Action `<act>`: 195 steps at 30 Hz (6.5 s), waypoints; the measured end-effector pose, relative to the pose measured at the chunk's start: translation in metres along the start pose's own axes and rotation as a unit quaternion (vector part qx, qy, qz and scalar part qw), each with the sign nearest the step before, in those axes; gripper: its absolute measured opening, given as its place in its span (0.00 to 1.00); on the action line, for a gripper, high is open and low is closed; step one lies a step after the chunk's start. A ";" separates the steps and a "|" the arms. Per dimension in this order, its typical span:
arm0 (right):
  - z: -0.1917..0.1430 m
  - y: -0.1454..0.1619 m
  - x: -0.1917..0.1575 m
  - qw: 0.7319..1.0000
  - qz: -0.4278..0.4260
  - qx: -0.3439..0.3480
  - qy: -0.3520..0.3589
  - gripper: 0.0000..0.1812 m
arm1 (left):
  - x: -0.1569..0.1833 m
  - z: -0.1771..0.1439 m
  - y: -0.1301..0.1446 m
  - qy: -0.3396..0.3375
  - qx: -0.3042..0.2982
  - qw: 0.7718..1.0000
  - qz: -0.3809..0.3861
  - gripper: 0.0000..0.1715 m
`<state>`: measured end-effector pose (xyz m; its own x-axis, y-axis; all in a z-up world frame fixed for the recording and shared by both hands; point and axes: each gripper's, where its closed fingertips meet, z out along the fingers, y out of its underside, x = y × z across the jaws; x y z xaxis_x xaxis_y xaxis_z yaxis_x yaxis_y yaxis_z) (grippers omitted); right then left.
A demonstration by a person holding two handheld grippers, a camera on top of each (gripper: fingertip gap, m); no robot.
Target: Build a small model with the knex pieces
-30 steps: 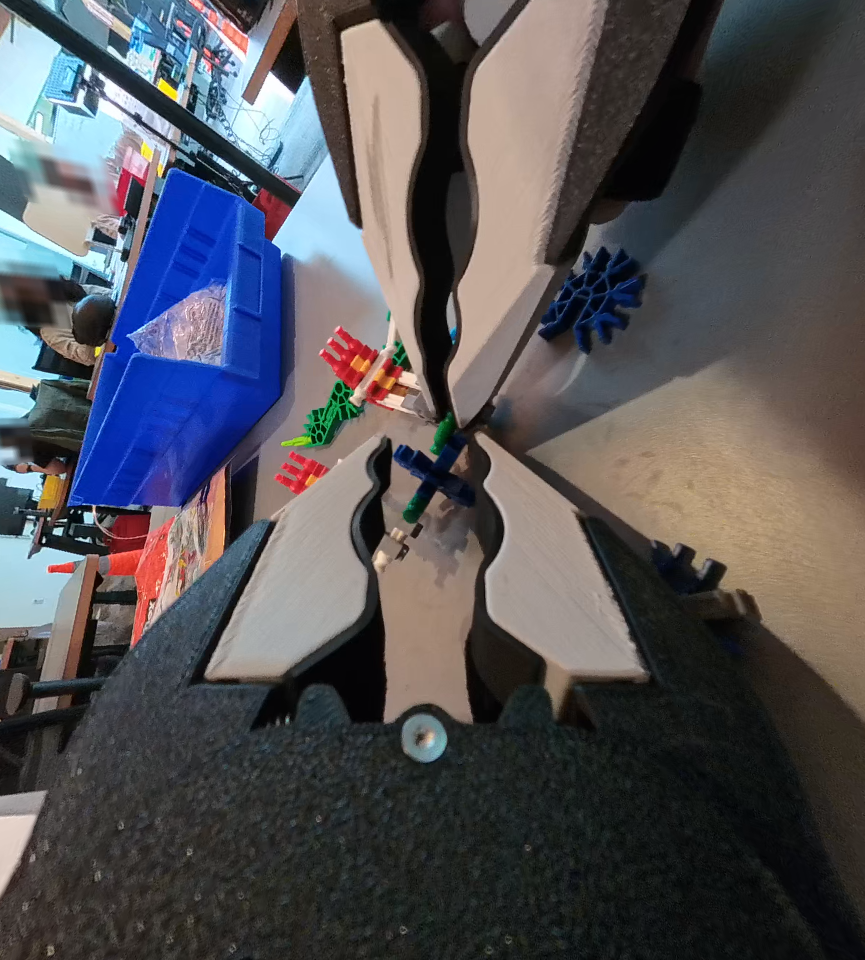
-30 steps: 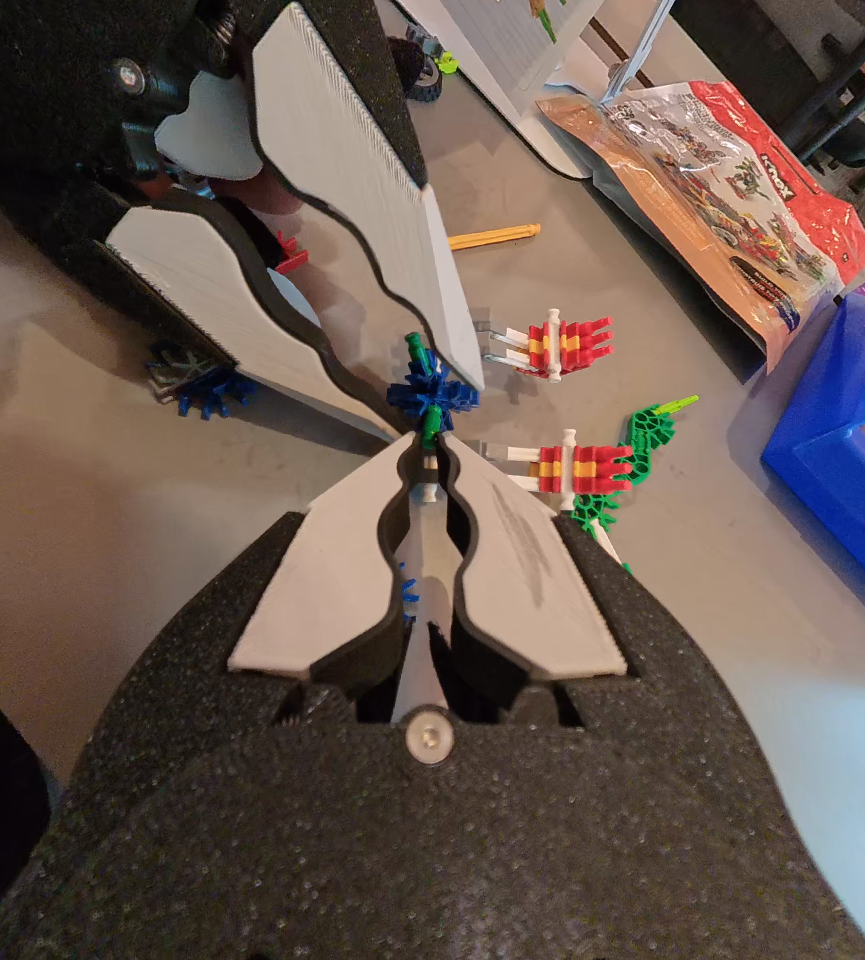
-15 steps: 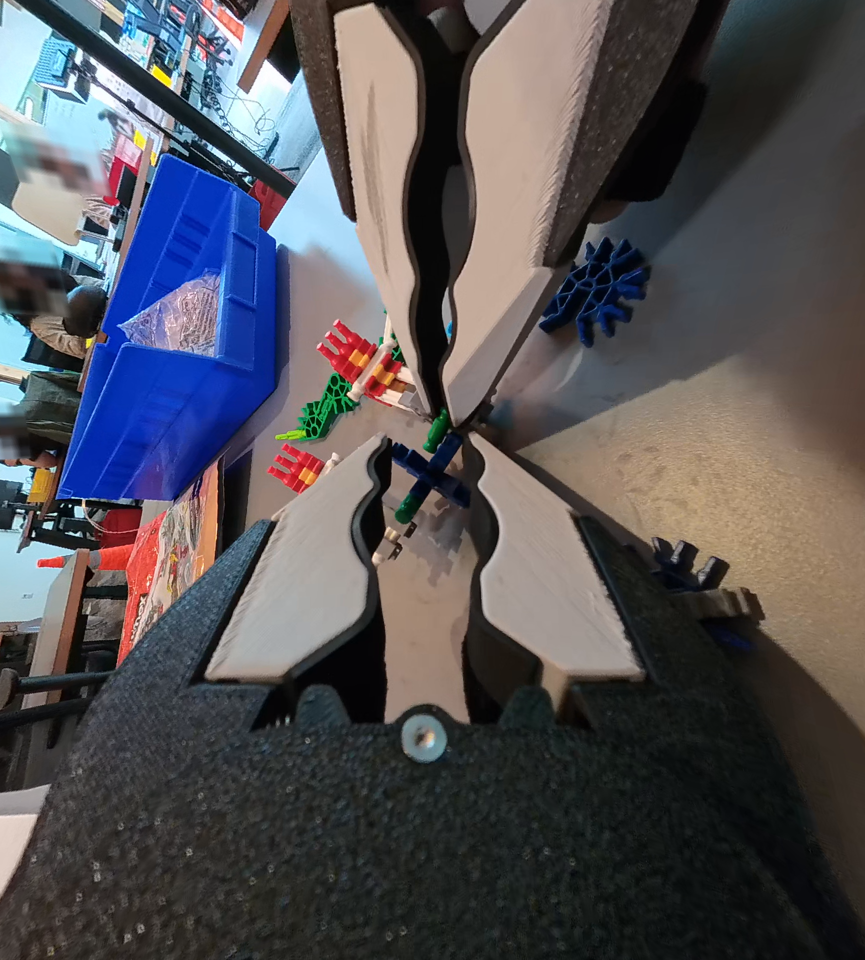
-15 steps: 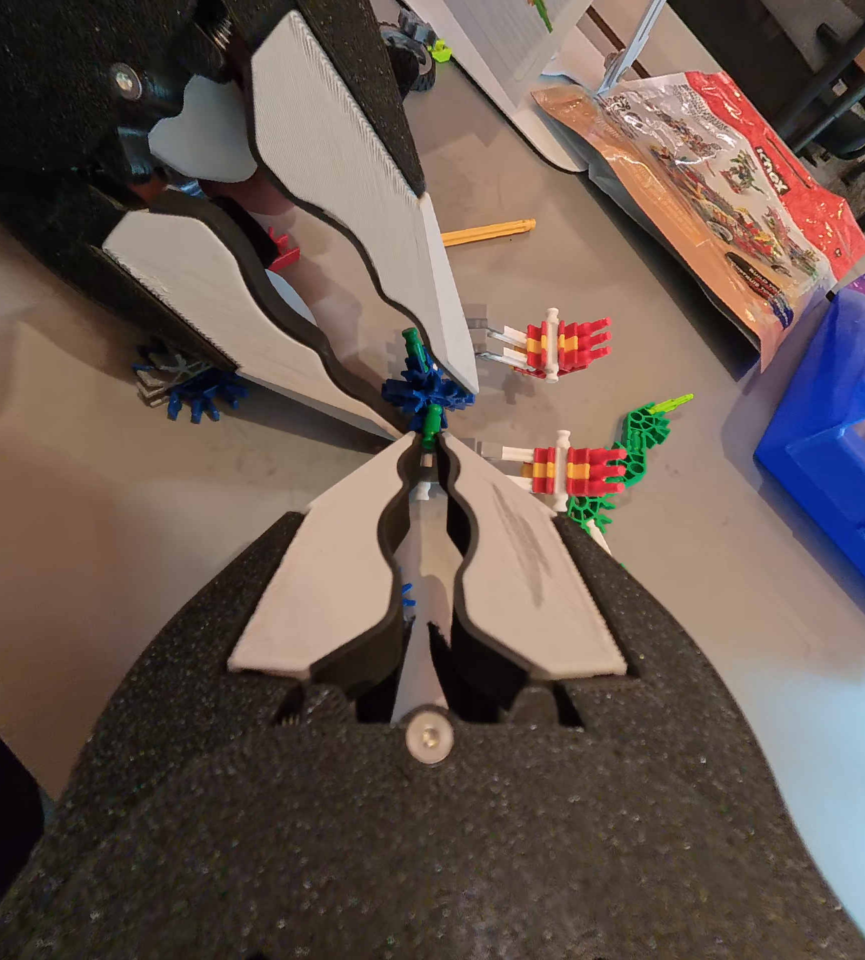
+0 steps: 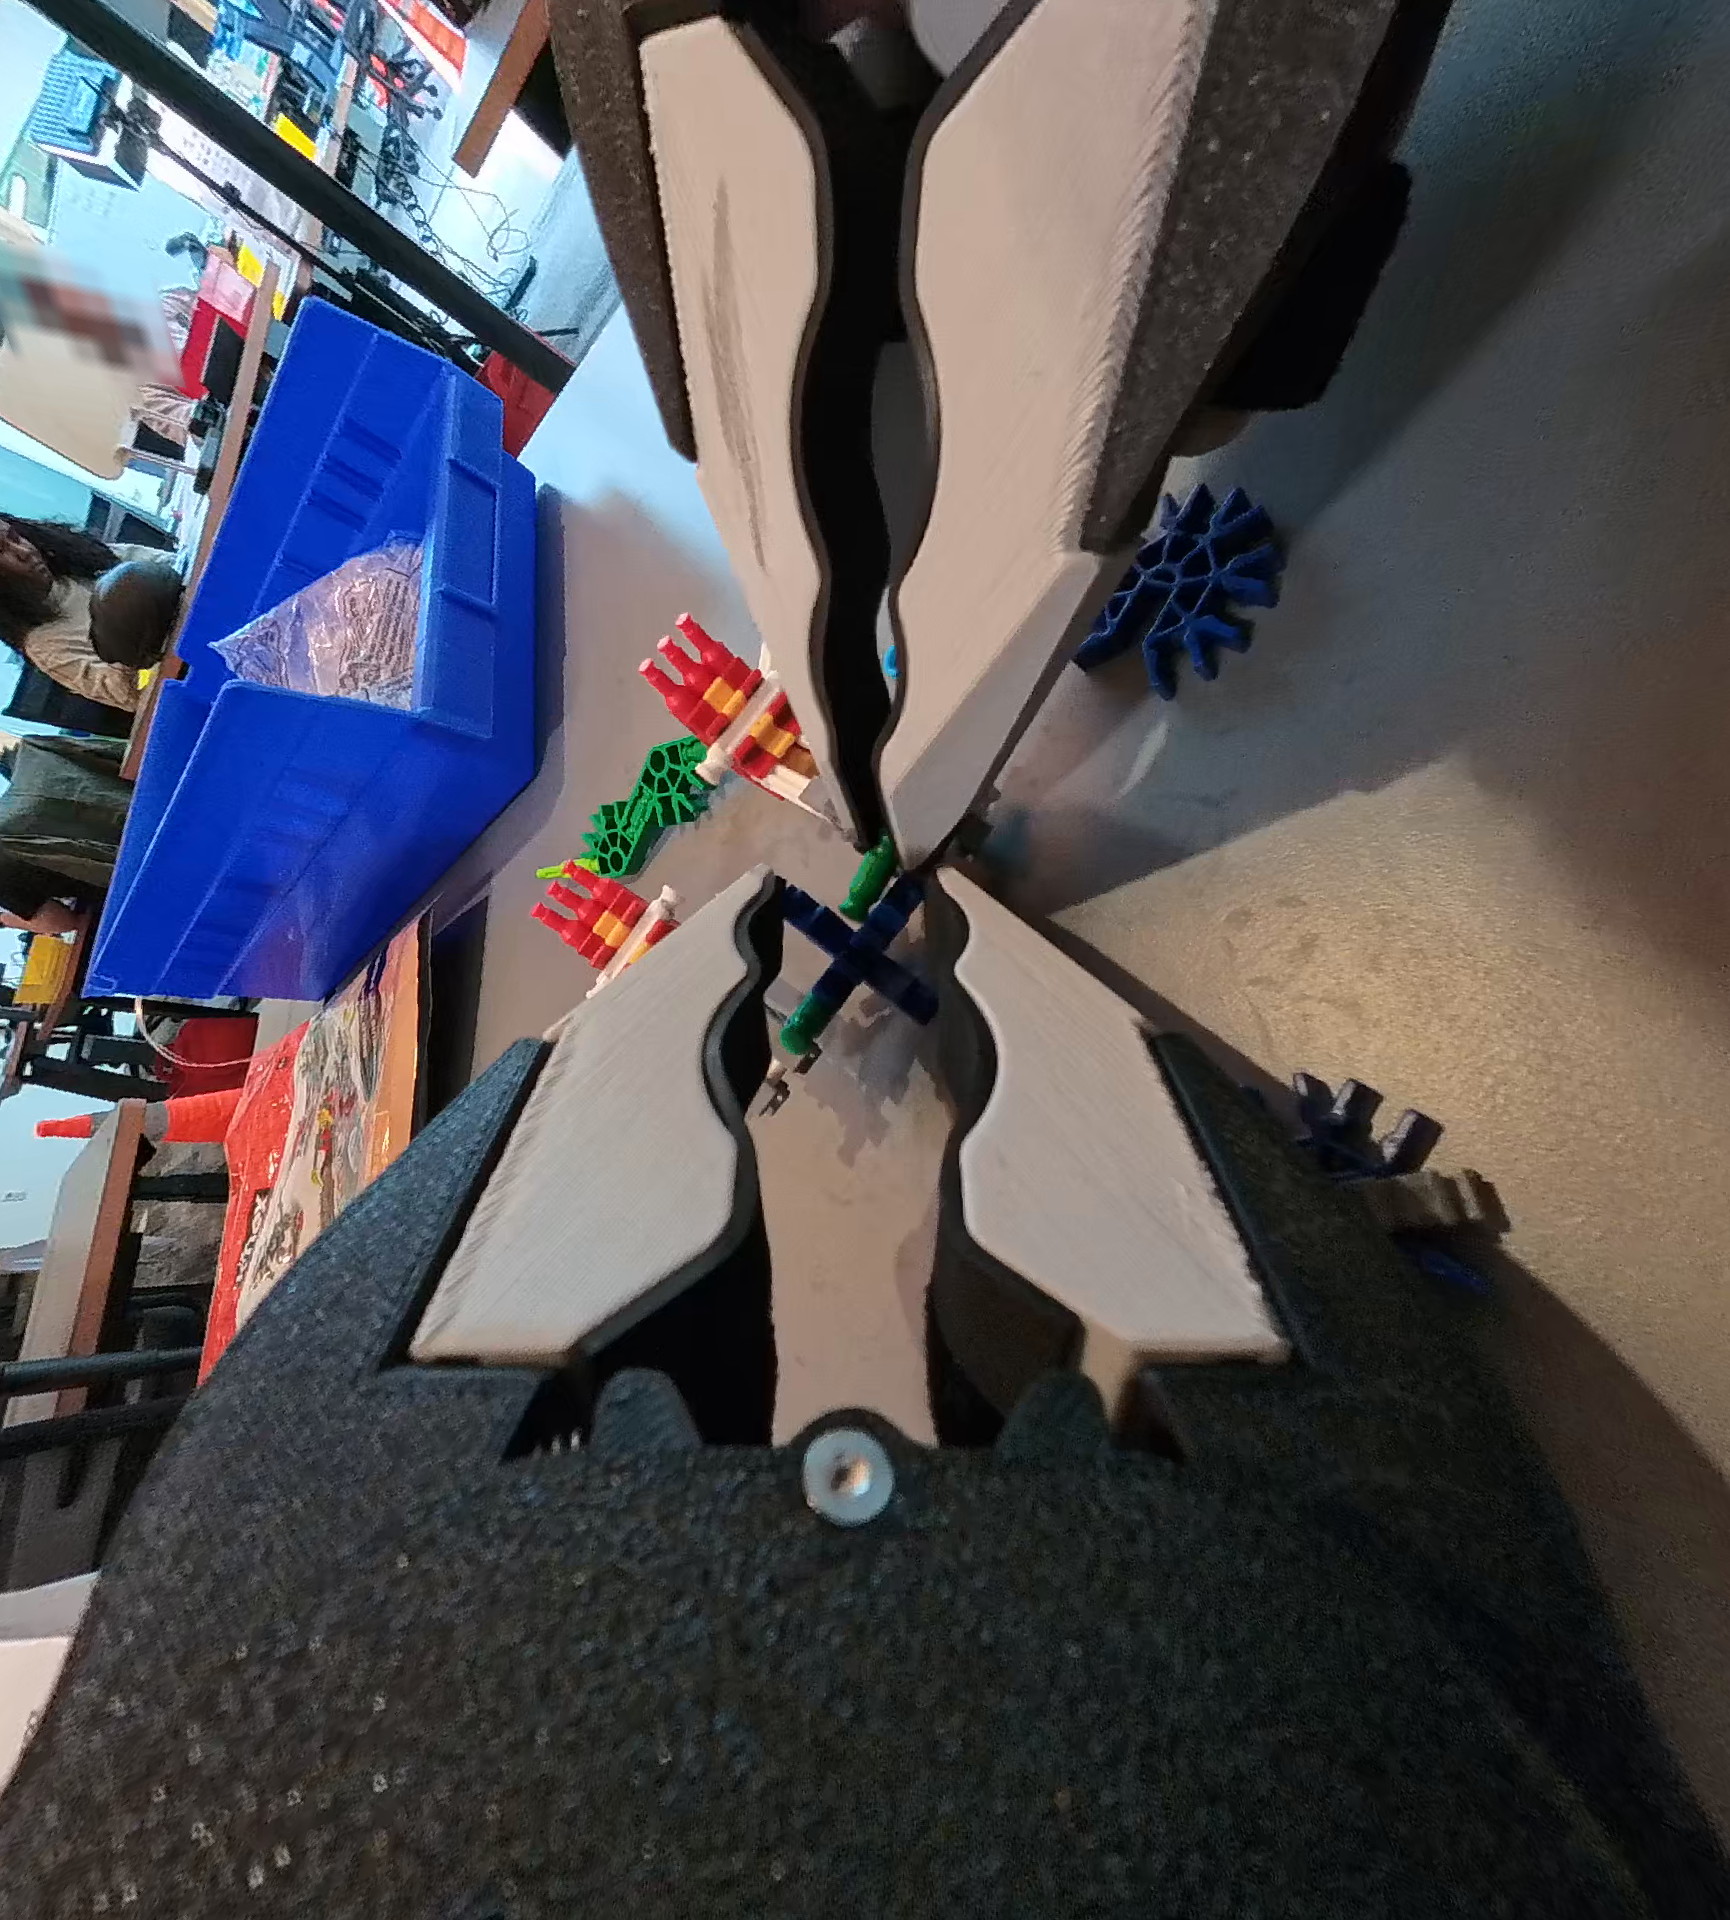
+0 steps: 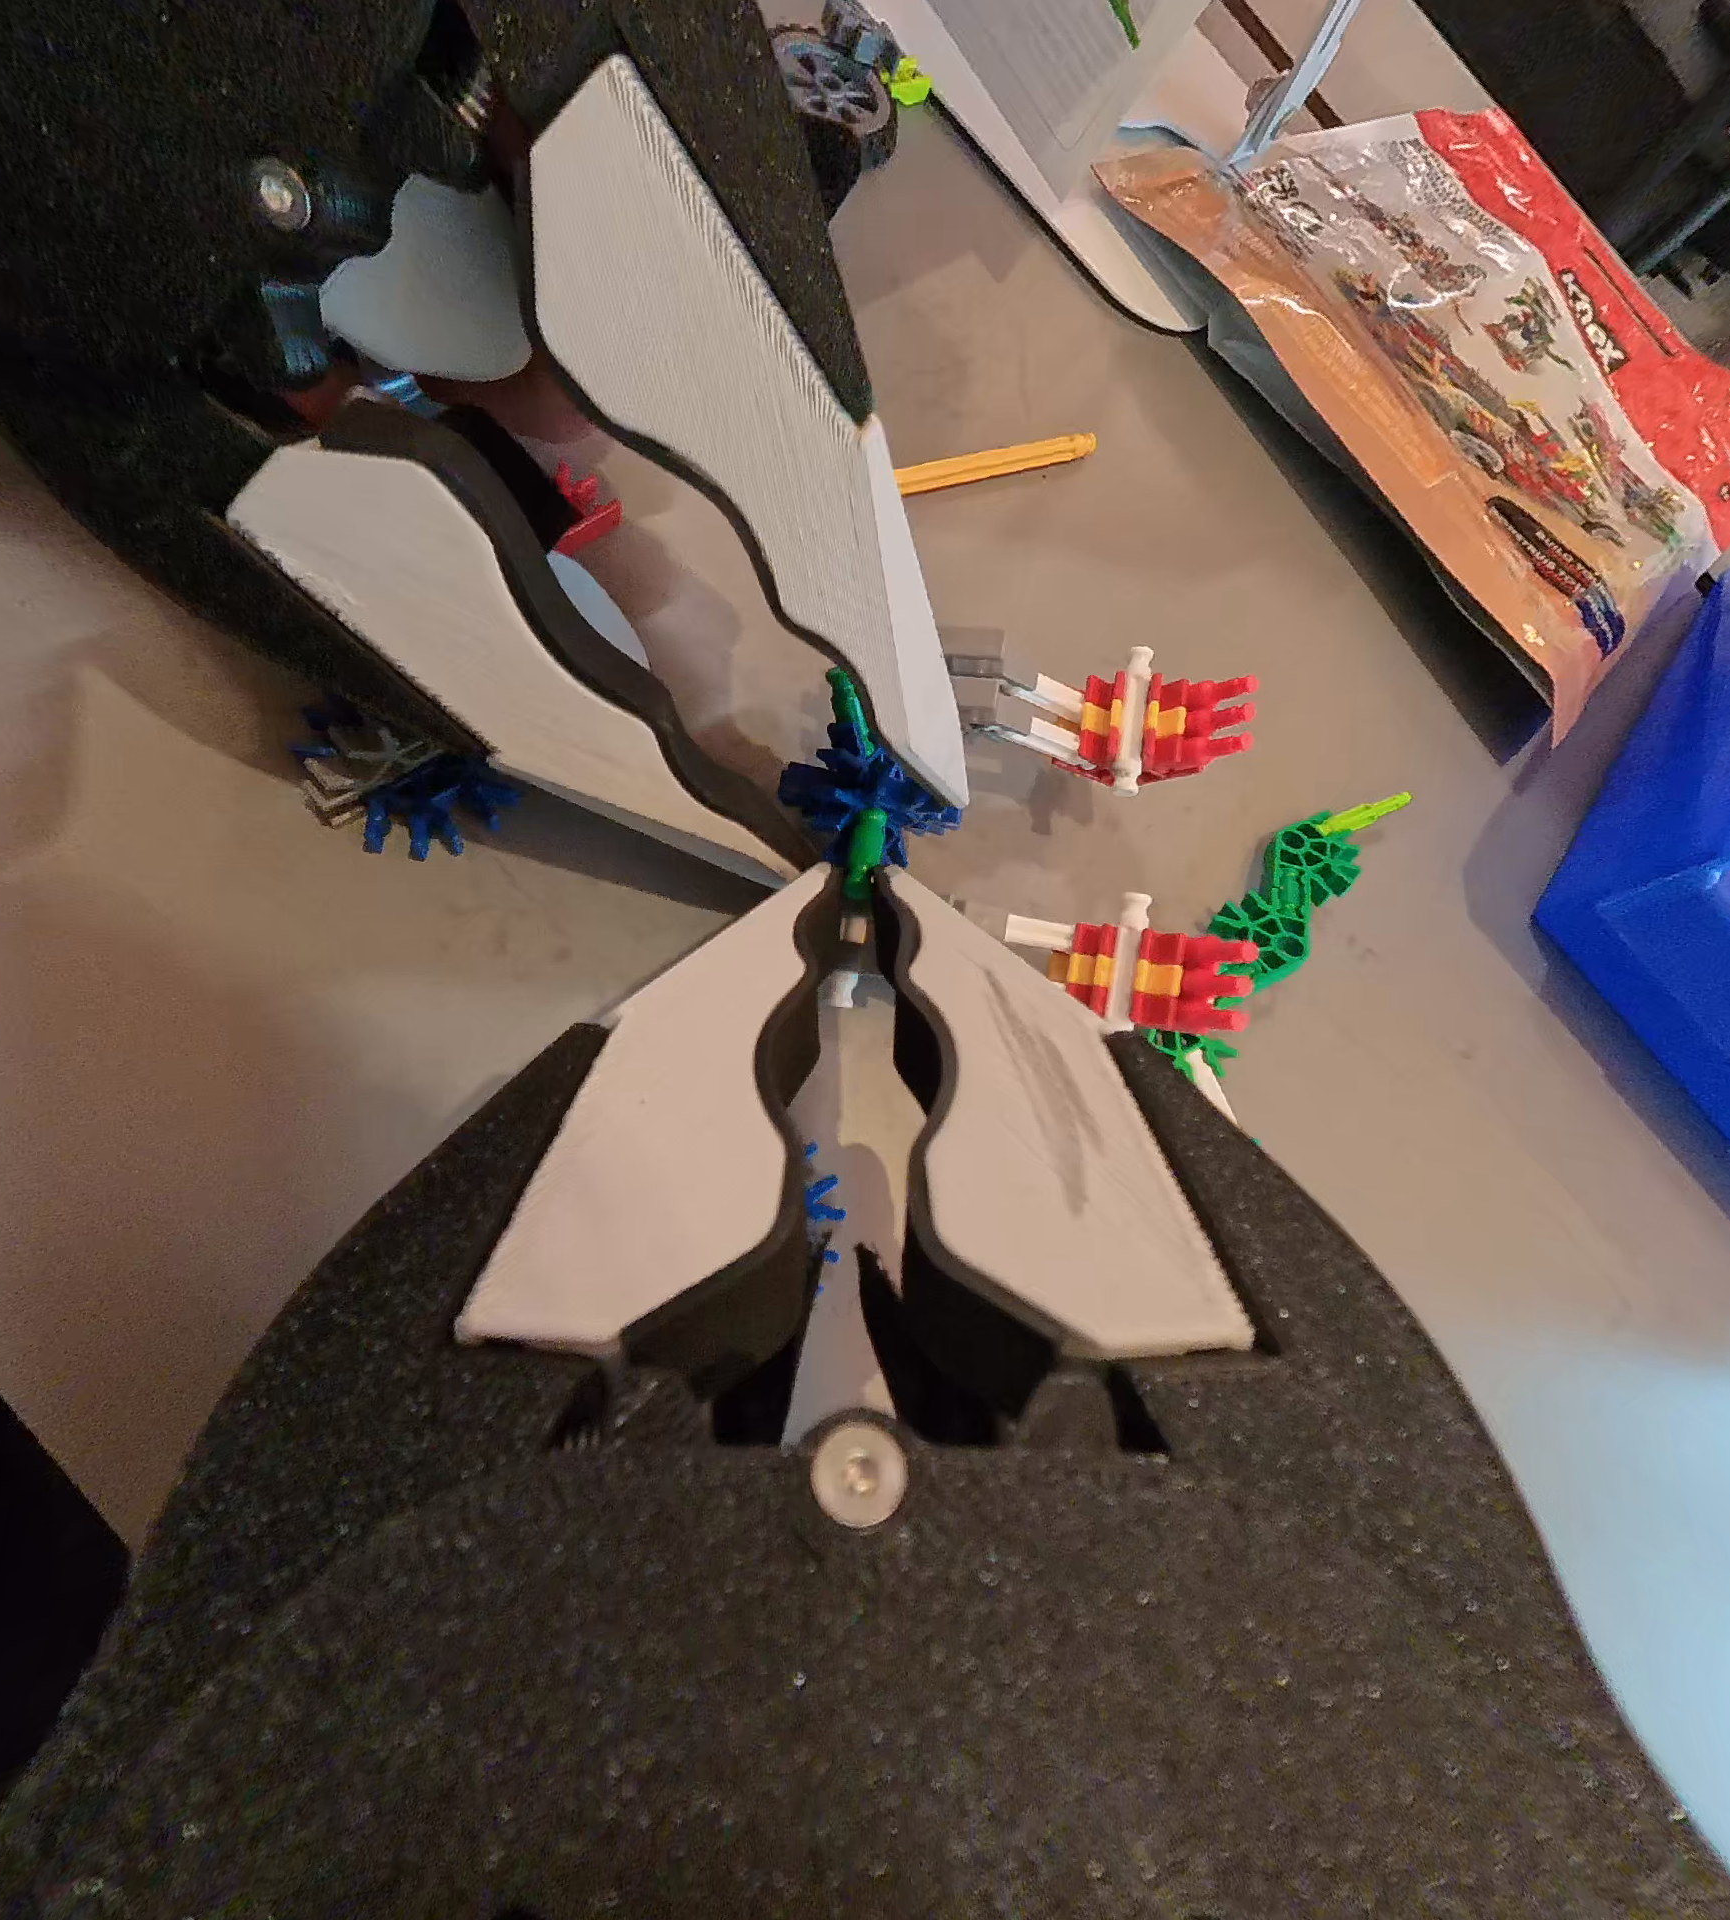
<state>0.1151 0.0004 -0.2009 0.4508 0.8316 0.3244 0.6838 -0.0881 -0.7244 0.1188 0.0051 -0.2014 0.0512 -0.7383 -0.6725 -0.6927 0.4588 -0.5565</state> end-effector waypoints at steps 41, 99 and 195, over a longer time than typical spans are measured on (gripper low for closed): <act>0.000 0.002 -0.002 0.990 0.128 -0.017 -0.049 0.02 | 0.001 0.002 -0.002 -0.004 0.013 1.000 -0.029 0.15; 0.004 -0.001 -0.005 0.980 0.170 -0.014 -0.105 0.03 | 0.001 -0.006 0.003 0.050 -0.012 0.998 -0.031 0.14; 0.000 -0.001 -0.007 0.959 0.254 -0.025 -0.124 0.03 | 0.001 -0.004 0.003 0.037 -0.023 0.999 -0.005 0.14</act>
<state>0.1109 -0.0051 -0.2025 0.5865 0.7791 -0.2213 0.4423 -0.5370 -0.7183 0.1140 0.0041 -0.2015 0.0054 -0.7779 -0.6284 -0.7243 0.4302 -0.5388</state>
